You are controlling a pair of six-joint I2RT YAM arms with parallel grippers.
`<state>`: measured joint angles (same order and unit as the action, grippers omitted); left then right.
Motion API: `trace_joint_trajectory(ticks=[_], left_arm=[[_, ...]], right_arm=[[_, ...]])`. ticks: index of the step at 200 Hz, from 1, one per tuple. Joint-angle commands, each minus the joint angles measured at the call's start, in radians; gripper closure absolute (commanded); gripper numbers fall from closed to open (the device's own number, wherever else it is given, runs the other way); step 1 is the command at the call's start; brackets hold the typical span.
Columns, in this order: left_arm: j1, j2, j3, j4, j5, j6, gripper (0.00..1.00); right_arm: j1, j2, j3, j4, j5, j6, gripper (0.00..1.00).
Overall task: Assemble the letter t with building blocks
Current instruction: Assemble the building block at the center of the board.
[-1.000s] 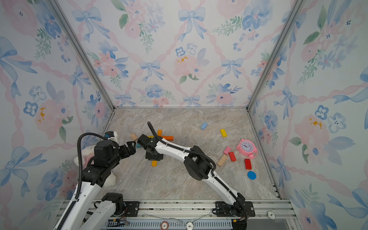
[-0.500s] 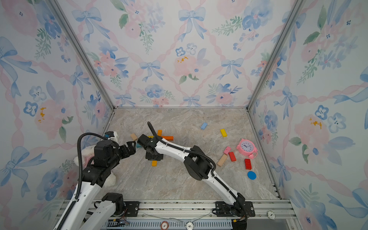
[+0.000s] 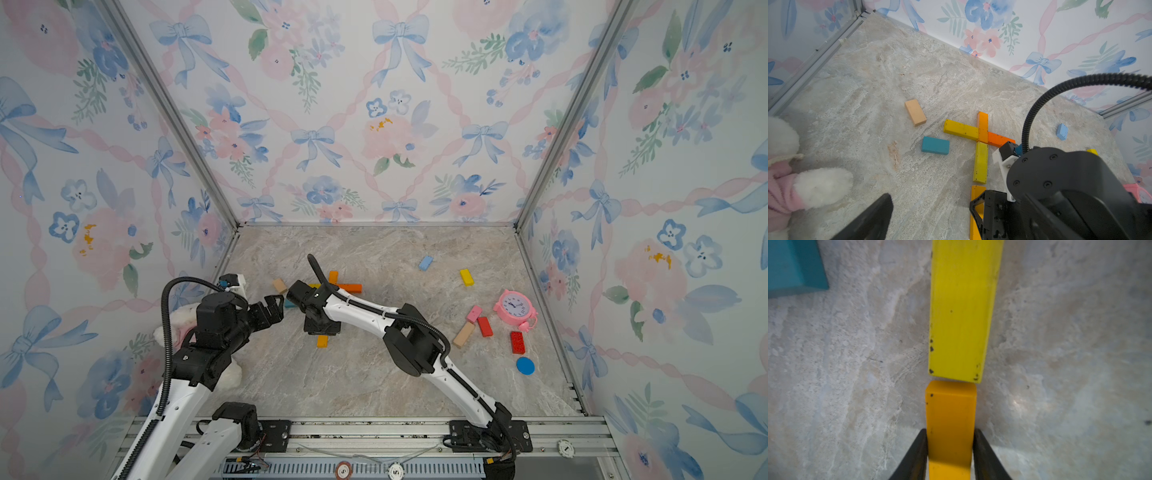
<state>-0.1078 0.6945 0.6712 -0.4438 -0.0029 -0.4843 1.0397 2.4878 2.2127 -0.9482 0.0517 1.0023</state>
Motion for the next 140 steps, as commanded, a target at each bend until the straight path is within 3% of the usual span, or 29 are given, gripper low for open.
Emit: trace_joint_trajectory(ticks=[1,140], left_arm=[[0.007,-0.013,-0.003,-0.014,0.013,-0.01,0.02],[0.007,-0.011,-0.004,-0.013,0.017,-0.007,0.02]], right_arm=[[-0.02,0.015,-0.027,-0.005,-0.006,0.005,0.65],[-0.029,-0.005,-0.075,0.021,-0.009,0.012,0.67]])
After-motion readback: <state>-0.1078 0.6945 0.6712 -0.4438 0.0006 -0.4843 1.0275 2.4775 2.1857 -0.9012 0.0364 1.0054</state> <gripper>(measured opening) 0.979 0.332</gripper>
